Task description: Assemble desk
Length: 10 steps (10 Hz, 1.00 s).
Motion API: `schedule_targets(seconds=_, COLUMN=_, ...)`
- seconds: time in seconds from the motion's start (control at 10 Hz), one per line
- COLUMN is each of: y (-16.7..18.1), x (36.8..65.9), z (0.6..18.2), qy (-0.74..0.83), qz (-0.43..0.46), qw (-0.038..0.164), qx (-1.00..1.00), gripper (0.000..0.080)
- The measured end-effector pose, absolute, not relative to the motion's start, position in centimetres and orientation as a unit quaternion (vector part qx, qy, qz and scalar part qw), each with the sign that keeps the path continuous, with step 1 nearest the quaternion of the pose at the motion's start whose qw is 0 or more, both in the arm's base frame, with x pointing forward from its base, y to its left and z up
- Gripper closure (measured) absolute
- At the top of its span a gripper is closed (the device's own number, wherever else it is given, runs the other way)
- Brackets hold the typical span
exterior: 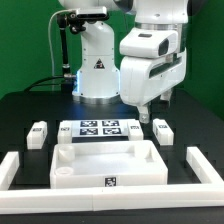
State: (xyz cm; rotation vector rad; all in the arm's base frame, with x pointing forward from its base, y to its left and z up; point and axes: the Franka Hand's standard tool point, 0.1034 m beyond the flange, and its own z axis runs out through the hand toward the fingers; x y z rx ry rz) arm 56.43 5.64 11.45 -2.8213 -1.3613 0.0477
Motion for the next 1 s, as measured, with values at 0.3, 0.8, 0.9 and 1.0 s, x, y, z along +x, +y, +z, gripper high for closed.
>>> schedule_targets(seconds=0.3, y=5.6, x=56.4, z=11.4, qy=-0.435, qz=0.015, qw=0.004, qx=-0.901, gripper=0.015)
schedule_targets(seconds=0.8, y=4.5, x=55.7, z=11.2, qy=-0.471, qz=0.019, qw=0.006, qx=-0.882, gripper=0.015)
schedule_targets(seconds=0.9, y=3.6, x=54.8, z=10.8, qy=-0.492, qz=0.012, qw=0.002, qx=-0.87, gripper=0.015)
schedule_targets(seconds=1.0, y=3.2, x=54.0, z=10.0, qy=-0.526, qz=-0.011, qw=-0.009, qx=-0.851, gripper=0.015)
